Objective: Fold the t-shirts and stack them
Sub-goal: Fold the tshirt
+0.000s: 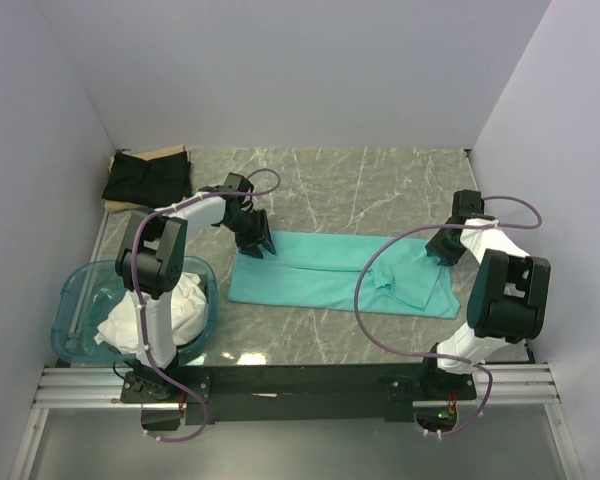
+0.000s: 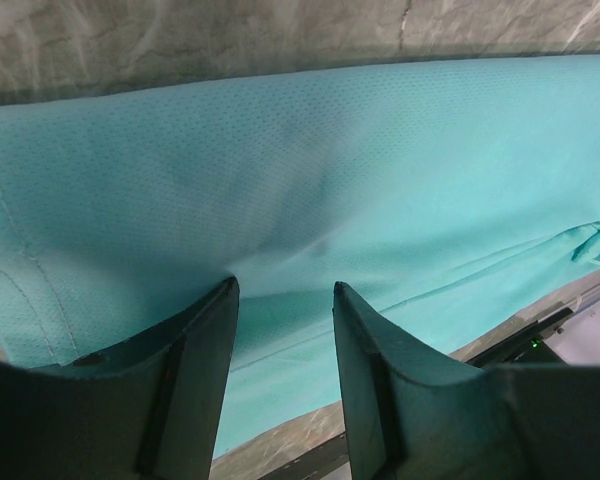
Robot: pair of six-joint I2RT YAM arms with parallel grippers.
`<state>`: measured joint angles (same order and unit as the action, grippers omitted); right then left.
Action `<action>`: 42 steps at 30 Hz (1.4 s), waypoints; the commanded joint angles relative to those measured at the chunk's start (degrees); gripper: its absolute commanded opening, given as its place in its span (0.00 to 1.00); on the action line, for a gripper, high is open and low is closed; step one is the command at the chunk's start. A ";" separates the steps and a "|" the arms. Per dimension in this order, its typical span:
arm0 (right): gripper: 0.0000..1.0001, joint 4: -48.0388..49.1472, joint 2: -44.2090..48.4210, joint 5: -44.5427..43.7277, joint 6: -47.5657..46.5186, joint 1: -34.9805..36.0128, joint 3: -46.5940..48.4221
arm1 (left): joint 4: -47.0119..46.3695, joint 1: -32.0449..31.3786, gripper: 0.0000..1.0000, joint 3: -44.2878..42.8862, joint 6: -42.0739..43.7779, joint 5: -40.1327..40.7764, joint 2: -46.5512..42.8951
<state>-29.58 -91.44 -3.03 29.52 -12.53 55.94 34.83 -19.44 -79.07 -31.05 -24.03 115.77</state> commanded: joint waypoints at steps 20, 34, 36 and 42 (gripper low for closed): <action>0.45 -4.34 -23.24 -6.38 -1.75 0.23 24.63 | 4.10 0.63 0.50 8.48 5.38 4.26 -7.66; 0.46 -4.34 -17.21 -2.34 -2.27 4.18 32.66 | 0.42 0.20 0.52 9.29 0.91 5.14 -19.08; 0.46 -4.08 -13.34 -1.55 -2.45 4.36 31.25 | -0.72 -0.07 0.52 8.32 0.38 5.14 -19.79; 0.46 -1.45 -2.09 1.61 -1.22 6.38 18.08 | -1.86 -2.18 0.50 7.26 -0.41 4.96 -17.51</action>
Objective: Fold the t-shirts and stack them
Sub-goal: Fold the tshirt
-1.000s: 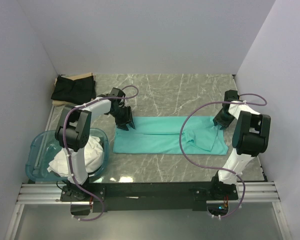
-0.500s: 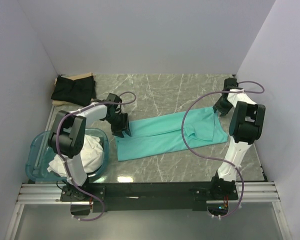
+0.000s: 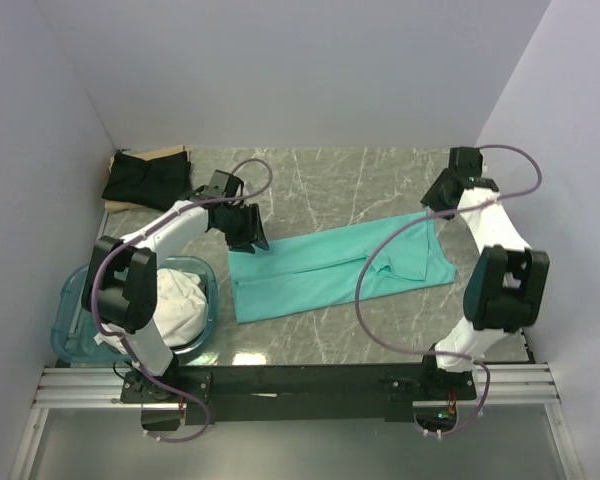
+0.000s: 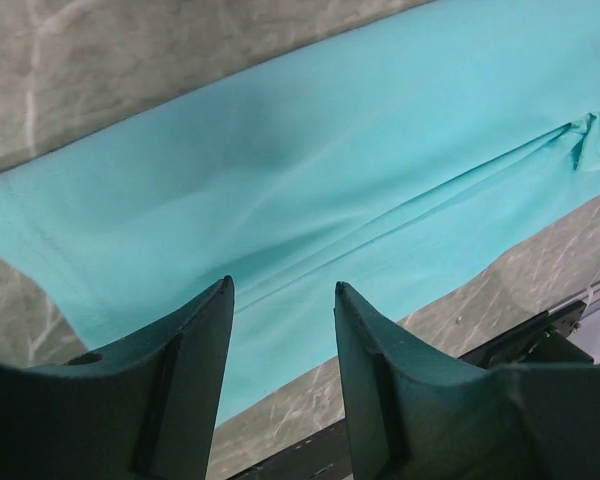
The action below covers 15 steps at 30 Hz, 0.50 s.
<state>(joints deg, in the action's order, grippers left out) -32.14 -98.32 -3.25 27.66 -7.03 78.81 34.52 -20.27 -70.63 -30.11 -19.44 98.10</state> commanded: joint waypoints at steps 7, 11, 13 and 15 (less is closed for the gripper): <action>0.46 6.99 13.59 4.56 2.75 3.68 -22.00 | -7.70 -5.21 0.51 6.45 -6.70 2.48 -1.69; 0.46 8.32 13.60 5.62 3.28 4.74 -25.98 | -9.30 -5.57 0.51 8.75 -7.77 4.67 -1.34; 0.45 8.50 12.29 5.71 3.36 5.18 -27.21 | -9.47 -5.57 0.51 9.46 -7.77 6.34 -0.99; 0.45 8.85 11.05 6.06 3.37 5.27 -27.83 | -9.82 -5.57 0.51 9.98 -7.77 7.05 -0.37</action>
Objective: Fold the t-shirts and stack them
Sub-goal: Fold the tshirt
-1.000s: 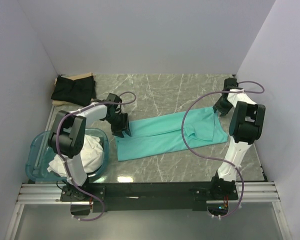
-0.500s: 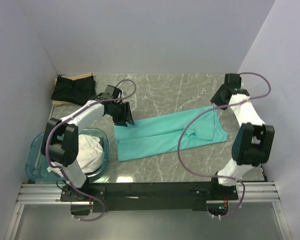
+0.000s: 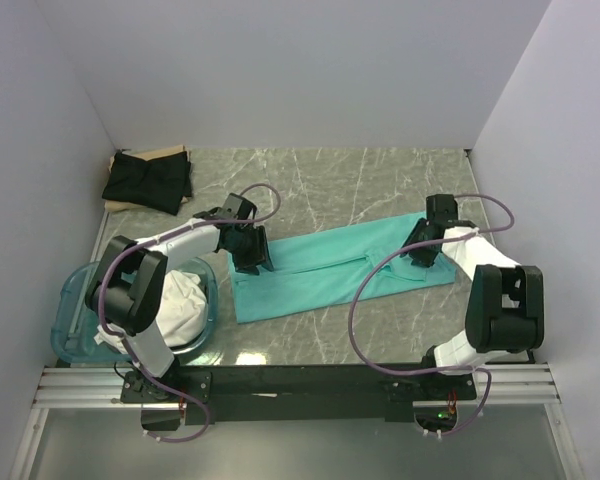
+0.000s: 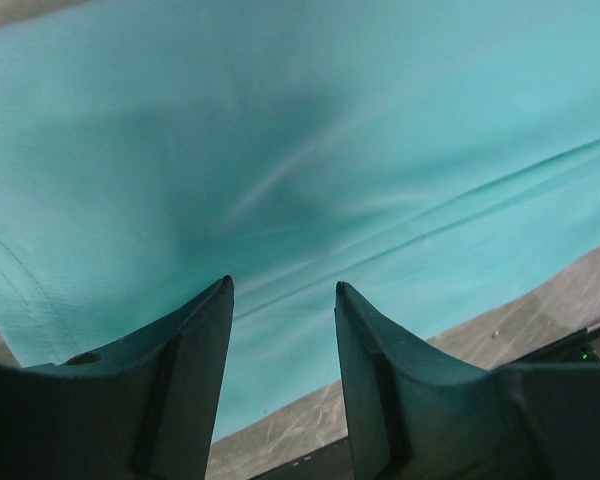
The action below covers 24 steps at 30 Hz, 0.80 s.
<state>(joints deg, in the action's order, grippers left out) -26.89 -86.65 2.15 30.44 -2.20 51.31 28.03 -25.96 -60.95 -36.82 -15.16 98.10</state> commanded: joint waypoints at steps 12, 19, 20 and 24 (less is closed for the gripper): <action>0.45 3.17 -13.80 -3.46 0.59 0.44 5.11 | -3.42 0.12 0.51 3.55 -0.36 0.49 1.56; 0.45 -4.47 -24.87 -5.22 -0.64 0.61 21.71 | -1.31 -0.15 0.50 4.26 0.78 -8.28 3.23; 0.45 -5.27 -25.84 -5.40 -0.99 0.61 23.38 | -1.31 -0.32 0.49 4.35 0.96 -9.18 3.49; 0.45 -9.57 -31.11 -6.02 -2.75 0.70 32.96 | -2.01 -2.52 0.49 4.70 1.84 -12.08 3.06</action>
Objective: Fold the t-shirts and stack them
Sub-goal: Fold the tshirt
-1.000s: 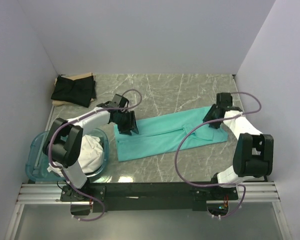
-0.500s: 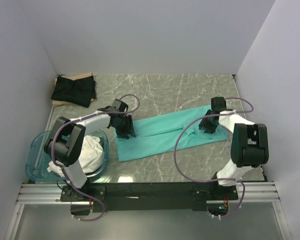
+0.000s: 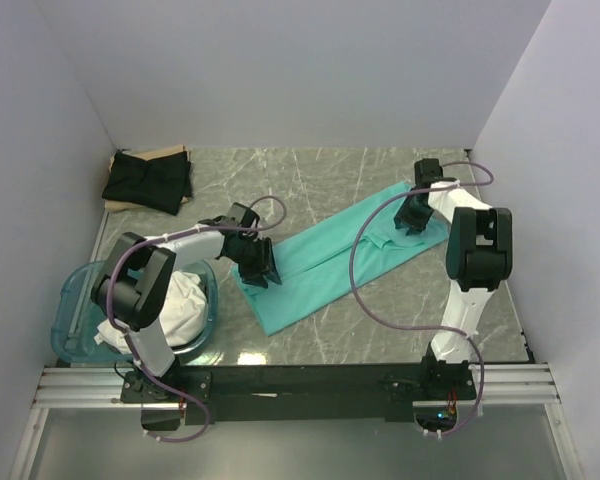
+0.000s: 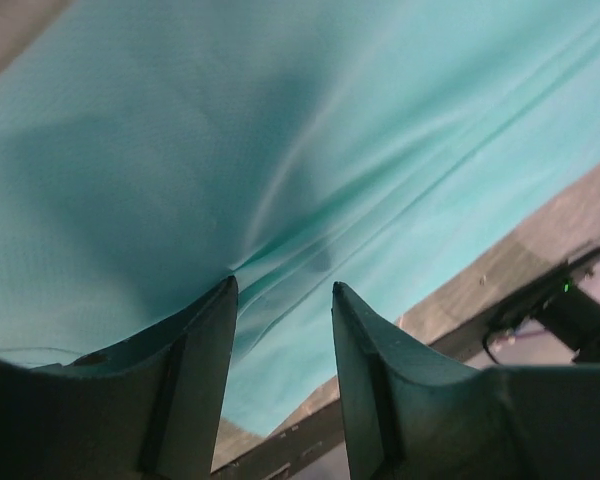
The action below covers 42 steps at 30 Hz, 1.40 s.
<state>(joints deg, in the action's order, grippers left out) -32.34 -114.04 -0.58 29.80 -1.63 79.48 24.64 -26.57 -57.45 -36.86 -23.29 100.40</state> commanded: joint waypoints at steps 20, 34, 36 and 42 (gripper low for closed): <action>0.45 -14.95 -13.86 0.23 -8.97 4.09 31.44 | -1.27 -10.79 0.50 -2.30 -1.90 -9.24 -4.16; 0.46 -12.23 0.83 4.45 -10.38 4.44 21.17 | 0.14 -10.79 0.49 -1.18 -2.69 -2.99 -8.11; 0.46 -10.73 3.11 4.97 -10.20 4.70 16.77 | -1.08 -10.79 0.49 0.49 -3.57 -2.90 -9.69; 0.46 -6.96 5.58 5.41 -9.50 5.14 7.80 | -3.90 -11.05 0.49 4.27 -4.36 -2.90 -8.48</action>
<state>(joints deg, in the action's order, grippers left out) -42.00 -109.51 4.08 20.03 2.94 90.30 23.75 -37.34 -54.43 -40.25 -26.85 92.25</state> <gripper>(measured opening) 0.456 0.495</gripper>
